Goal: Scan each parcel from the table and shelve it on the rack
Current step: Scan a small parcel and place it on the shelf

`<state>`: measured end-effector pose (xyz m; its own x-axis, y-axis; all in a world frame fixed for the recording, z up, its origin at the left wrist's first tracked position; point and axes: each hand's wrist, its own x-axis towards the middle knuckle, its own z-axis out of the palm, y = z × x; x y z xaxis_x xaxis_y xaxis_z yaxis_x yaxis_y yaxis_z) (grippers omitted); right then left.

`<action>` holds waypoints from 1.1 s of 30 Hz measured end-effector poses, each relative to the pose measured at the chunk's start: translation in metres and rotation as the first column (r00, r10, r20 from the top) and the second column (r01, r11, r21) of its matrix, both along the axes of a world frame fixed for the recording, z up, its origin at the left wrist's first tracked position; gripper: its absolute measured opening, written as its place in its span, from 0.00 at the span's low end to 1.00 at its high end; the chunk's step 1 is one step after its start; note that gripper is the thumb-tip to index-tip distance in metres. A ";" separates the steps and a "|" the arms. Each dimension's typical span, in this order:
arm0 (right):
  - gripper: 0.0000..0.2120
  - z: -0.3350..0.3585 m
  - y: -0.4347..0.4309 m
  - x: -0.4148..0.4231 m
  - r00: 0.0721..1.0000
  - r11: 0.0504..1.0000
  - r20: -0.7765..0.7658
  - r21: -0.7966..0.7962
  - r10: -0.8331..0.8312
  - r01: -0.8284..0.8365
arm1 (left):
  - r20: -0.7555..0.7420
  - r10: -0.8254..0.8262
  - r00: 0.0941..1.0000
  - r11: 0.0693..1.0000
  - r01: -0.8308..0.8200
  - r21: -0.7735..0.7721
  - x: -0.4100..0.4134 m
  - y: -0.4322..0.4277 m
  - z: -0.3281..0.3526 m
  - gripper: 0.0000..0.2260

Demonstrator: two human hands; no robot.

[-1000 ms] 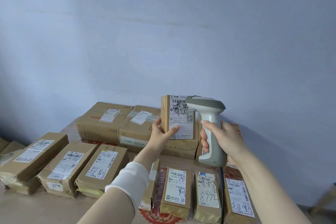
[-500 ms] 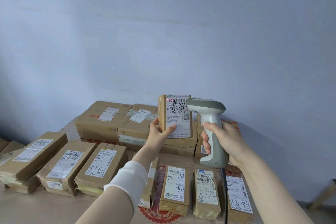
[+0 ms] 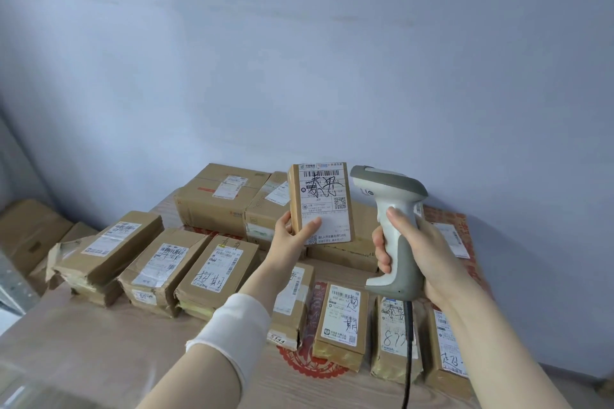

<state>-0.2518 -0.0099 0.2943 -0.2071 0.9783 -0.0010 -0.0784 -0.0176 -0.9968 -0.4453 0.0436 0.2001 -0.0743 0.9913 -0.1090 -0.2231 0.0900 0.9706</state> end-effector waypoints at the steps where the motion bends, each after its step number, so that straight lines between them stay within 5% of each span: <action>1: 0.12 -0.003 0.000 -0.006 1.000 1.000 -0.025 -0.011 0.011 -0.011 | 0.008 0.029 1.000 1.000 -0.029 0.000 -0.008 -0.005 -0.004 0.55; 12: 0.15 -0.017 -0.022 -0.145 0.972 0.967 -0.101 -0.121 0.214 -0.226 | 0.061 0.322 0.945 0.947 -0.321 -0.013 -0.148 -0.103 -0.008 0.28; 16: 0.18 -0.012 -0.050 -0.222 0.949 0.946 -0.114 -0.109 0.293 -0.305 | 0.042 0.420 0.907 0.907 -0.421 0.022 -0.224 -0.153 0.003 0.35; 20: 0.21 -0.009 -0.078 -0.313 0.932 0.929 -0.117 -0.106 0.343 -0.355 | 0.074 0.481 0.874 0.875 -0.484 0.026 -0.309 -0.202 0.009 0.18; 31: 0.14 0.006 -0.092 -0.507 0.872 0.872 -0.111 -0.067 0.477 -0.486 | 0.132 0.639 0.758 0.763 -0.646 0.010 -0.478 -0.250 0.012 0.20; 33: 0.14 0.010 -0.080 -0.535 0.858 0.860 -0.099 -0.038 0.504 -0.509 | 0.131 0.679 0.723 0.726 -0.687 0.030 -0.501 -0.244 0.014 0.27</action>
<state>-0.7867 -0.0903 0.3039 -0.6761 0.7366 -0.0176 -0.1240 -0.1373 -0.9827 -0.9459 -0.2008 0.2144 -0.7267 0.6812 -0.0882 -0.2956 -0.1942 0.9354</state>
